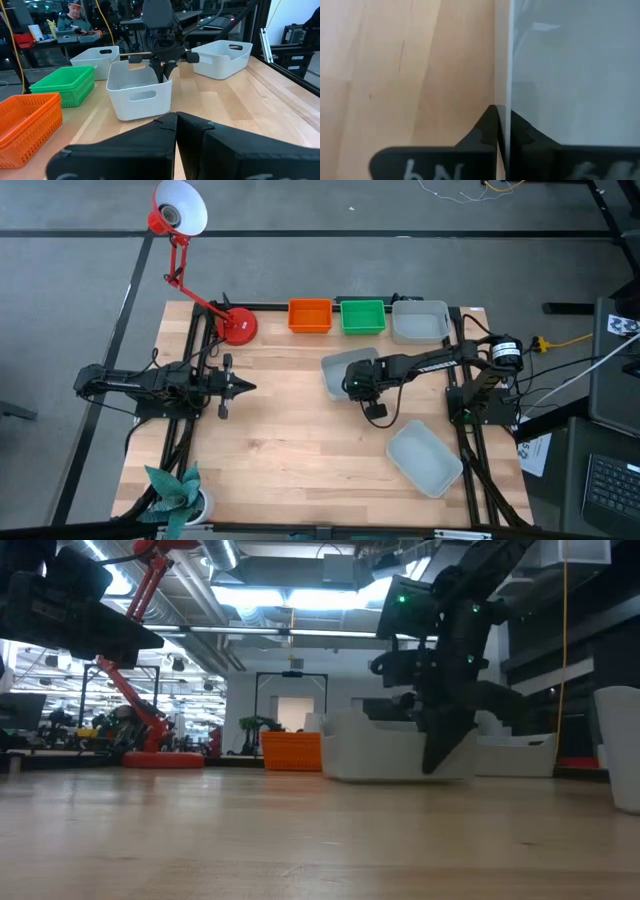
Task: Stack baskets by color
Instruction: Stack the middle gray bin on the top gray bin
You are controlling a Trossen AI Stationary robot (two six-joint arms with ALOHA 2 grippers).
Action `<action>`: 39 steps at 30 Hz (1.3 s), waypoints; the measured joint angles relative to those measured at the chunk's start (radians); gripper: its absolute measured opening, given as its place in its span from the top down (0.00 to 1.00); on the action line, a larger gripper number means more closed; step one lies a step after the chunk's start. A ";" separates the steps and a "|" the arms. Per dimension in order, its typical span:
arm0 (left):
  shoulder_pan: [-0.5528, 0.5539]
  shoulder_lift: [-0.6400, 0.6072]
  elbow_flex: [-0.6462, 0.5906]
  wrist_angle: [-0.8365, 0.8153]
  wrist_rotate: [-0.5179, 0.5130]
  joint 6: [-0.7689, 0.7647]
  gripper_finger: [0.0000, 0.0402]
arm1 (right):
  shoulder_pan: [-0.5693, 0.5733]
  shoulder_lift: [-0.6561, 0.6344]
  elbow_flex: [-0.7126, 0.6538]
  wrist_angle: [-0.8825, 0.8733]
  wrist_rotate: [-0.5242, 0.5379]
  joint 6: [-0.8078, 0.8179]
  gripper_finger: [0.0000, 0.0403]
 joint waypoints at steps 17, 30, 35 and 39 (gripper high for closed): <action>0.000 0.000 0.000 0.000 0.000 0.000 1.00 | 0.039 -0.250 0.221 -0.547 0.228 0.107 1.00; 0.000 0.000 0.000 0.000 0.000 0.000 1.00 | -0.210 -0.619 0.072 -0.592 0.464 0.034 1.00; 0.000 0.000 0.000 0.000 0.000 0.000 1.00 | -0.370 -0.614 0.066 -0.560 0.403 -0.075 1.00; 0.000 0.000 0.000 0.000 0.000 0.000 1.00 | -0.478 -0.564 0.066 -0.528 0.370 -0.137 1.00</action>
